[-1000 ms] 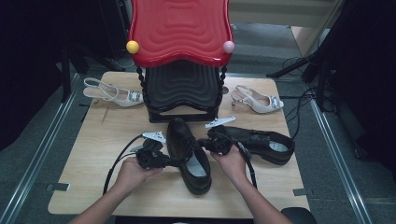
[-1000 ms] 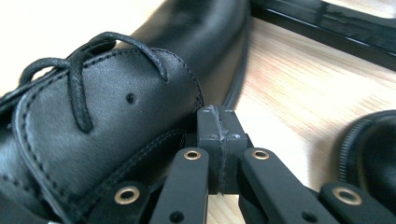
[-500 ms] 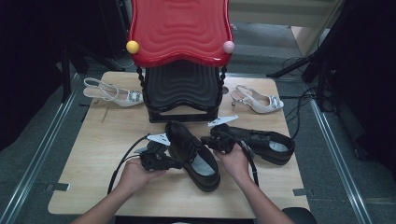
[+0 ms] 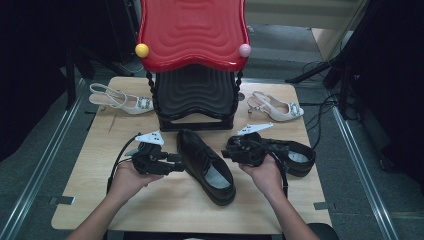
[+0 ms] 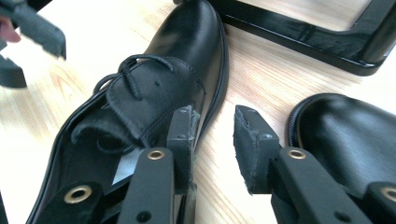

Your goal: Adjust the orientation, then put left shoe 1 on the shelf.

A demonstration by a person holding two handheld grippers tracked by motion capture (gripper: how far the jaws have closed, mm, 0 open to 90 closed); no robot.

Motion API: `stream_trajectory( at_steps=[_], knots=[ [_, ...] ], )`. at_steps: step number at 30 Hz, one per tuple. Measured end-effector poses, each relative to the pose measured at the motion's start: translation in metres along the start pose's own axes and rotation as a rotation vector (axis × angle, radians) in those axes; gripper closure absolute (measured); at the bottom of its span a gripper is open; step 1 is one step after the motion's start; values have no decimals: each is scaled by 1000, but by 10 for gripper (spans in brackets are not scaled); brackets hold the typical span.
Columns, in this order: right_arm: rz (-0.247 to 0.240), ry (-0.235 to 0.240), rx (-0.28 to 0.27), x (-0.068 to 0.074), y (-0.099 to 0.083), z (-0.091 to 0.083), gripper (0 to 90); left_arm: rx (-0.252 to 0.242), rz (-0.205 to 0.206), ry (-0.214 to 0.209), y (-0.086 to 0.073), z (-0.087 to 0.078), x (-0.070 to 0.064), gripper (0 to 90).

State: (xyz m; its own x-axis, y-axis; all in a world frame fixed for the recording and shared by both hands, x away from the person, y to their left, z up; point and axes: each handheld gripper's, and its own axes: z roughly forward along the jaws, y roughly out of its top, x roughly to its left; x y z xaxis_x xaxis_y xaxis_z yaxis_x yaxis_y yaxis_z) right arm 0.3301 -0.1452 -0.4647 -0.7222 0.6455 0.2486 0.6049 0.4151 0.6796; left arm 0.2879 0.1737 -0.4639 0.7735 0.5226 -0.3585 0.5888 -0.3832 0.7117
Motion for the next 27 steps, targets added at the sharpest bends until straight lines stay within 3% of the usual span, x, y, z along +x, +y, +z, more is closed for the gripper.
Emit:
stream_trajectory(
  at_steps=[5,9,14,24,27],
  knots=[
    [6,29,-5,3,-1,-15,632,4,10,-12,6,-4,2,456],
    [6,37,5,6,-6,-23,629,6,-5,-10,12,-7,5,453],
    [3,36,-4,12,-10,-32,629,-4,5,-27,21,-11,8,626],
    [2,68,14,35,-12,-37,628,-19,30,-7,46,-23,13,846],
    [-3,78,25,41,-10,-37,628,-28,33,-18,57,-27,15,883]
  ],
)
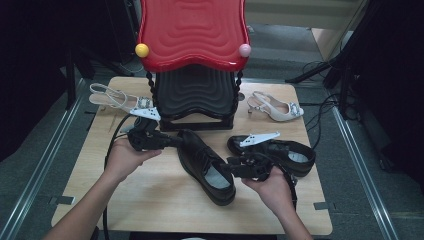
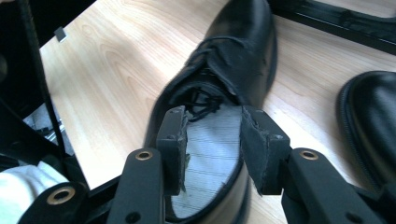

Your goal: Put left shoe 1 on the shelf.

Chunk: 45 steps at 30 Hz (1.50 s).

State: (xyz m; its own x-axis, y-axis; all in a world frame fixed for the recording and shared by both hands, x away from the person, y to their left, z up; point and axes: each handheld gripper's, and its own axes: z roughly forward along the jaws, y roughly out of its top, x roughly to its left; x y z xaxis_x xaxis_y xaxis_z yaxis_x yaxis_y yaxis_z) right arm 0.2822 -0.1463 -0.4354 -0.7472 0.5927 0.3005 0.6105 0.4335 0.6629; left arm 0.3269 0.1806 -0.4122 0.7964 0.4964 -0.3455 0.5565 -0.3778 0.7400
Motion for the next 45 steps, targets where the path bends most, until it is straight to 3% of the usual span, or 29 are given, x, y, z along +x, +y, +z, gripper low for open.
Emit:
stream_trajectory(
  at_steps=[3,10,15,21,26,34,38,45],
  knots=[
    [0,9,8,5,2,2,623,-6,13,-10,15,-5,0,893],
    [7,37,57,15,6,14,609,-9,60,16,49,-17,-2,892],
    [-5,55,95,23,6,27,605,-23,62,-4,71,-23,0,891],
    [-19,65,139,30,7,41,596,-37,93,16,98,-33,1,891],
    [-26,74,174,33,8,55,597,-56,96,3,117,-42,4,891],
    [-34,66,218,35,8,73,604,-83,118,37,152,-54,6,893],
    [-46,62,228,37,9,79,631,-86,133,80,173,-62,7,892],
    [-27,46,264,35,11,87,670,-94,119,91,201,-67,16,892]
  ],
)
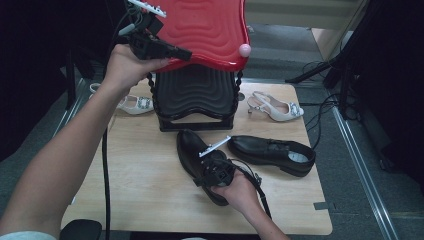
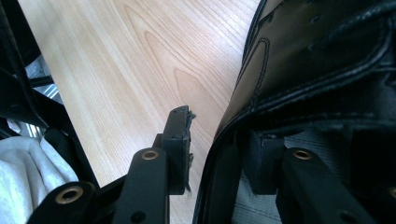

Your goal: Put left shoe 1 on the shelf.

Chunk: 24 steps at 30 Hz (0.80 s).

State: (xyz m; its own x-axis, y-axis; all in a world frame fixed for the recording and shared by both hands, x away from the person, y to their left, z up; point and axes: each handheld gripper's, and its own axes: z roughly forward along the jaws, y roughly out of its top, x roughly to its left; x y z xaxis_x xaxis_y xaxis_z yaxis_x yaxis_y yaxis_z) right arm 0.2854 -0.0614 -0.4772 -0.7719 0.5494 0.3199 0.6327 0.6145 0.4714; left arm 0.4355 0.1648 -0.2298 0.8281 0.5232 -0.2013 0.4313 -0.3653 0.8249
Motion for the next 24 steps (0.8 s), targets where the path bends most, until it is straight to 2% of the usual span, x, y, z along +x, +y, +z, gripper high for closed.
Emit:
stream_trajectory(
  at_steps=[5,10,12,14,18,21,24],
  knots=[
    [-1,-24,46,0,4,5,721,11,6,41,11,6,4,892],
    [-14,-46,64,1,6,6,787,36,9,64,11,14,7,888],
    [-8,-56,63,0,5,5,837,26,11,81,11,15,8,889],
    [-2,-62,55,-1,5,4,861,17,16,84,10,15,10,896],
    [12,-40,40,-6,5,-2,869,27,6,83,10,17,12,900],
    [14,-39,7,-10,6,-12,870,25,2,81,10,17,12,900],
    [43,-12,-30,-19,4,-23,871,29,-4,84,10,18,12,900]
  ],
)
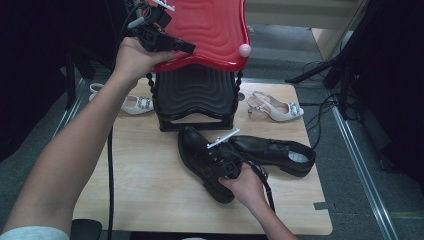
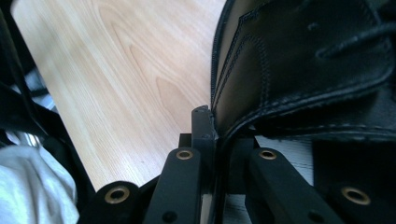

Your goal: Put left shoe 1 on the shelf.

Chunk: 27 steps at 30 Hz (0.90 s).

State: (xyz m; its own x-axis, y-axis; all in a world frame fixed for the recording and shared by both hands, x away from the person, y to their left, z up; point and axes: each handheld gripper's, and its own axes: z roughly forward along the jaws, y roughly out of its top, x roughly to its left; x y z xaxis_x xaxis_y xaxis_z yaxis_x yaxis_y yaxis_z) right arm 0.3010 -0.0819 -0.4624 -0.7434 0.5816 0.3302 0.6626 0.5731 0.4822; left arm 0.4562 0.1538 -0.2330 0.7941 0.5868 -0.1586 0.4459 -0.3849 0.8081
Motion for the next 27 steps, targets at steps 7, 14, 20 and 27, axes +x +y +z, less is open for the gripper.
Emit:
stream_trajectory(
  at_steps=[7,14,20,27],
  knots=[
    [37,46,-22,-12,1,-18,872,3,-3,-2,1,1,-1,899],
    [33,94,-55,-9,10,-41,872,4,-5,-4,1,2,-1,898],
    [29,136,-101,-5,20,-66,872,8,-10,-6,1,2,-2,900],
    [26,156,-136,-2,33,-89,872,9,-14,-7,2,2,-2,900]
  ],
)
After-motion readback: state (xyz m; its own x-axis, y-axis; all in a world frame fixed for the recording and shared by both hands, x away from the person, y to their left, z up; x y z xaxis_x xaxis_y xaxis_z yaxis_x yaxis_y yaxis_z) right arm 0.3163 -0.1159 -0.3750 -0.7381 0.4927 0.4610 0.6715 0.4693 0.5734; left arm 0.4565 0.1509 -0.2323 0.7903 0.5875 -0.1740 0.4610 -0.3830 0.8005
